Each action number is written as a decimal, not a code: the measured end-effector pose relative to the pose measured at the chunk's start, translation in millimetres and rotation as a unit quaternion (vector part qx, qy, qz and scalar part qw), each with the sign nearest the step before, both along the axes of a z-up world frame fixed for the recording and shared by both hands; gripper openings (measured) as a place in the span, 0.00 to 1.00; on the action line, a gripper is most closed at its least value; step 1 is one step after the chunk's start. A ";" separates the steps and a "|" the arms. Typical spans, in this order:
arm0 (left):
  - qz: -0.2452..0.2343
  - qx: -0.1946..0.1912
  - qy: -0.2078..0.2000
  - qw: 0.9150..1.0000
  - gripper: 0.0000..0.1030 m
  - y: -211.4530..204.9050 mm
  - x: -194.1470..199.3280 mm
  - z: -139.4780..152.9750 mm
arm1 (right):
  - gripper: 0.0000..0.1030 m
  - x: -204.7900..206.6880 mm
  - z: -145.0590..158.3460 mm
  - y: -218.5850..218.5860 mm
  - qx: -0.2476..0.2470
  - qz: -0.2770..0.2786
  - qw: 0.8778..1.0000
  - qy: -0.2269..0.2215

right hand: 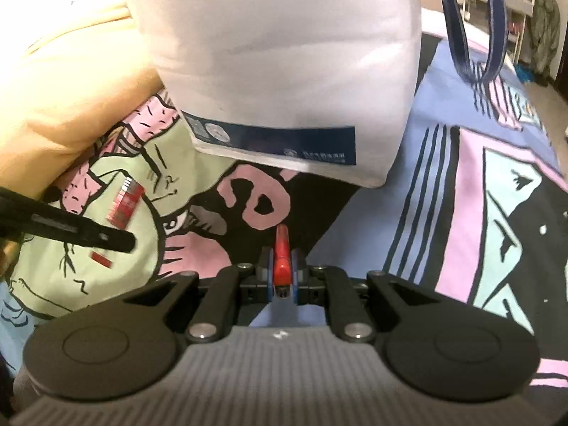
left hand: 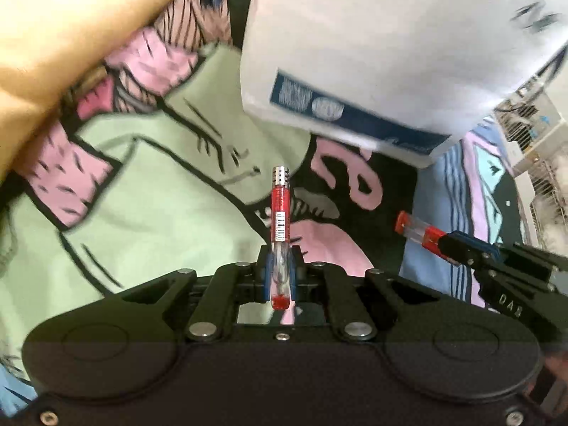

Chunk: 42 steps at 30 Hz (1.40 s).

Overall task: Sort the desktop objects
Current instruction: 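Lift both red lighters and carry them over the bag, then open both tools to drop the red lighters into the bag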

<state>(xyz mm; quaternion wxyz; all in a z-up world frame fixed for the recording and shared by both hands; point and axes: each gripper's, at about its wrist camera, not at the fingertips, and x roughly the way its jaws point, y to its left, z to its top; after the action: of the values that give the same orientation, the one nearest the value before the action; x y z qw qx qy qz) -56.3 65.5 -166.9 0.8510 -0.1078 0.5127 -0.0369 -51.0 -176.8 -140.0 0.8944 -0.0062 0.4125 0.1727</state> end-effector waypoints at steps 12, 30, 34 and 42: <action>-0.027 -0.026 -0.125 0.991 0.08 27.8 -34.5 98.0 | 0.11 -76.5 93.0 -10.4 0.054 0.005 0.995 -0.086; -0.080 -0.018 -0.226 0.971 0.08 -22.0 106.4 279.4 | 0.11 19.6 303.6 18.8 0.017 0.024 0.964 -0.263; -0.081 0.005 -0.190 0.978 0.09 -37.4 145.0 266.3 | 0.11 64.9 304.8 27.8 0.000 0.001 0.969 -0.248; -0.057 -0.028 -0.133 0.989 1.00 -34.4 171.1 214.8 | 1.00 80.0 260.9 22.0 0.015 -0.053 0.965 -0.257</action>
<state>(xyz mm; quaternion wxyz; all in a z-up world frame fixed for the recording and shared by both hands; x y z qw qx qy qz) 114.8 31.0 47.9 0.9048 -0.0961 0.3990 -0.1133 28.9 -154.8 120.9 0.9783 -0.0154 0.1657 0.1236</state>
